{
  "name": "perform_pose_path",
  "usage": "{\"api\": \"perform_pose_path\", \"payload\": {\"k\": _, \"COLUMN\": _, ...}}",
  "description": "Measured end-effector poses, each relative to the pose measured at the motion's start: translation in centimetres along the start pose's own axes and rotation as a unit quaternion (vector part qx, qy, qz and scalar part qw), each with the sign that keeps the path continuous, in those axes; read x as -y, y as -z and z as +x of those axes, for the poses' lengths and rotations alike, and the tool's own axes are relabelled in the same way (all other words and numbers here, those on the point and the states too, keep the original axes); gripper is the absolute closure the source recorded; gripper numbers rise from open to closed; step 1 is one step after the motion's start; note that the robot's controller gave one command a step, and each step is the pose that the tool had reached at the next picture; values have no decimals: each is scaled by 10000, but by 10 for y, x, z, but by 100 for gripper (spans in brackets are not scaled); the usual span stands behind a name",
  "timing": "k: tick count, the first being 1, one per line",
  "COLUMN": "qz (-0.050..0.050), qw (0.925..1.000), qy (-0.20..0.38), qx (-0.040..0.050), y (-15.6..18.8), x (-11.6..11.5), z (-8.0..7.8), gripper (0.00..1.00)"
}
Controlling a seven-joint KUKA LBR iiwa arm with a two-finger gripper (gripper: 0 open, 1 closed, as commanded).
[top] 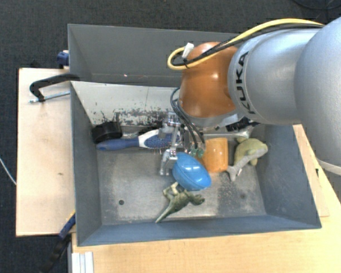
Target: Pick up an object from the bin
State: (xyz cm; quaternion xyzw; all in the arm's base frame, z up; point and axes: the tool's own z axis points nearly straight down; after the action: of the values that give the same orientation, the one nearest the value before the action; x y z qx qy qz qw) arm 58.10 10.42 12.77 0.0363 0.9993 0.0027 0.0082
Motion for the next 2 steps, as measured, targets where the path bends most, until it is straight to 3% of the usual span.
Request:
{"api": "perform_pose_path", "payload": {"k": 1, "qz": 36, "qw": 9994, "qy": 348, "qx": -11, "y": -29, "x": -29, "z": -9, "gripper": 0}}
{"api": "perform_pose_path", "payload": {"k": 2, "qz": 101, "qw": 9990, "qy": 418, "qx": -117, "y": -47, "x": -72, "z": -18, "gripper": 0}}
